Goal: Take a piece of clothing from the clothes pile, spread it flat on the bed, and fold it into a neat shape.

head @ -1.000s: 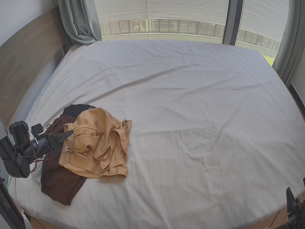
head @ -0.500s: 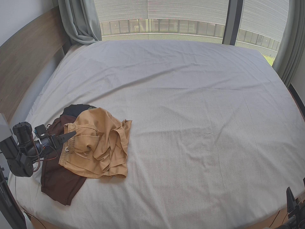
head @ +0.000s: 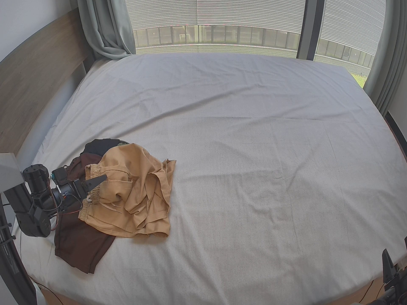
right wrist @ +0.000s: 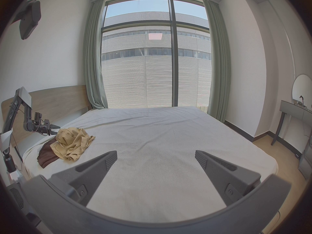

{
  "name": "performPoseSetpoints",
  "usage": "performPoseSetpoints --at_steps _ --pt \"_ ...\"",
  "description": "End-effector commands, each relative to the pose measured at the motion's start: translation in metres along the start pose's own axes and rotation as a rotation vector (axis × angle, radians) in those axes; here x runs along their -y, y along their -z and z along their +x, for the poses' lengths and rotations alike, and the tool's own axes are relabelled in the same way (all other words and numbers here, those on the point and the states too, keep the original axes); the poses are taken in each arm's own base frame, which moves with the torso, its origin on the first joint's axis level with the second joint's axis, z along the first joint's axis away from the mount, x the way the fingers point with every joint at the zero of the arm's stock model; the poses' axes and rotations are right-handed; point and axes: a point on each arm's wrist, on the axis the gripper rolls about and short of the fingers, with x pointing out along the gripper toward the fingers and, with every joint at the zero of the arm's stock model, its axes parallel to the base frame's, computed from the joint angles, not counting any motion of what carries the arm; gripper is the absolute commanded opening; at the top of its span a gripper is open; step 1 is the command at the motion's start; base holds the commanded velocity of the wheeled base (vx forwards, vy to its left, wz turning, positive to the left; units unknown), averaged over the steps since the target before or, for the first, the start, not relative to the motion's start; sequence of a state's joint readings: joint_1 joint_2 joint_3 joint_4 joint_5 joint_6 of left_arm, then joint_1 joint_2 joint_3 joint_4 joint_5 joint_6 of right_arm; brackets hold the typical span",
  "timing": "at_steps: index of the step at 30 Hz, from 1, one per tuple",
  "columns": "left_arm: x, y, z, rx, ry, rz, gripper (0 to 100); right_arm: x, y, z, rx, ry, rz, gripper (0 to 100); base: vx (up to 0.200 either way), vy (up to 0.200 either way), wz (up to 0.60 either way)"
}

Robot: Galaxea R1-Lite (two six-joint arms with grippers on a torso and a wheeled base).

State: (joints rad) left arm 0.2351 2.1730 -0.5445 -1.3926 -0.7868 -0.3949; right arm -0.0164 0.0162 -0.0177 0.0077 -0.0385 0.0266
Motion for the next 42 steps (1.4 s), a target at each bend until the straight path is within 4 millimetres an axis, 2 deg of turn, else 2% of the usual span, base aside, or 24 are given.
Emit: performPoseSetpoints --at_steps 1,17,26,35,36,42 --pt "0.003 0.002 0.003 -0.005 0.027 -0.008 100 0.000 0.004 0.000 0.002 -0.001 0.003 100 0.000 0.000 0.00" --pt "0.014 0.005 0.017 -0.020 0.077 -0.002 100 0.000 0.004 0.000 0.002 -0.001 0.003 100 0.000 0.000 0.00" --pt "0.006 0.007 0.026 -0.019 0.078 -0.002 100 0.000 0.004 0.000 0.000 -0.001 0.003 100 0.000 0.000 0.00" --pt "0.006 0.004 0.029 -0.009 0.080 -0.008 100 0.000 0.004 0.000 0.002 0.000 0.003 100 0.000 0.000 0.00" --pt "0.005 0.004 0.029 -0.010 0.080 -0.009 0 0.000 0.004 0.000 0.002 0.000 0.003 100 0.000 0.000 0.00" --pt "0.006 0.008 0.027 -0.021 0.083 -0.008 0 0.000 0.004 0.000 0.002 0.000 0.003 100 0.000 0.000 0.00"
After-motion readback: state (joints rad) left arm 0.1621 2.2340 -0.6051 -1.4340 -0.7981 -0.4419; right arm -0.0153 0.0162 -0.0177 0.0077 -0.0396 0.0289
